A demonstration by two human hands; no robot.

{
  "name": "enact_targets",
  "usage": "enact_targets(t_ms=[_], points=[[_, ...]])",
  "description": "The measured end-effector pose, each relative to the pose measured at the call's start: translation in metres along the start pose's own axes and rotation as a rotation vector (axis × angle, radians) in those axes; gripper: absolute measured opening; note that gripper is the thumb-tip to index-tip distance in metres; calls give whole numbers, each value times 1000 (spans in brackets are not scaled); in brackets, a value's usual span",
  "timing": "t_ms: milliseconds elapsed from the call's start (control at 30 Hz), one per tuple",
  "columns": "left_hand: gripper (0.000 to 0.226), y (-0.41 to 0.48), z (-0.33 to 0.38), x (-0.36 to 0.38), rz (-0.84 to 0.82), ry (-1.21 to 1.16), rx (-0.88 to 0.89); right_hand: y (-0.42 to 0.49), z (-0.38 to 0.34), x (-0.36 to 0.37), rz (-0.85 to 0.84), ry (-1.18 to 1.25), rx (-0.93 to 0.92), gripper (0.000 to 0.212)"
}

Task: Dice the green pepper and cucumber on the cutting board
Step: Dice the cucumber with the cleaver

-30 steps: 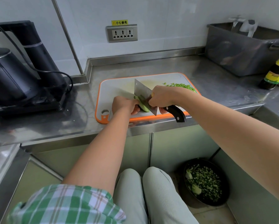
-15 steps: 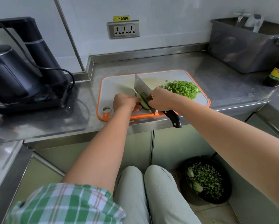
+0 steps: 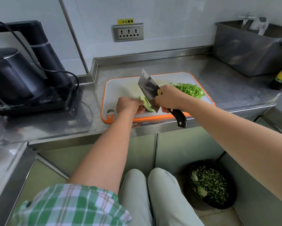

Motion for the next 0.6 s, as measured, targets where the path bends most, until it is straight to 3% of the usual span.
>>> enact_targets(t_ms=[600], points=[[17, 0, -1, 0, 12, 49, -4, -5, -9, 11, -52, -194, 65, 14]])
Point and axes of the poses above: each hand's wrist, its own y-axis towards the middle knuckle, its own x-axis out of the palm, z = x × y, the point moved 7 cm from there along y, towards the middle knuckle, and after that the axes turned 14 degrees about -z, right-handed, at the moved point
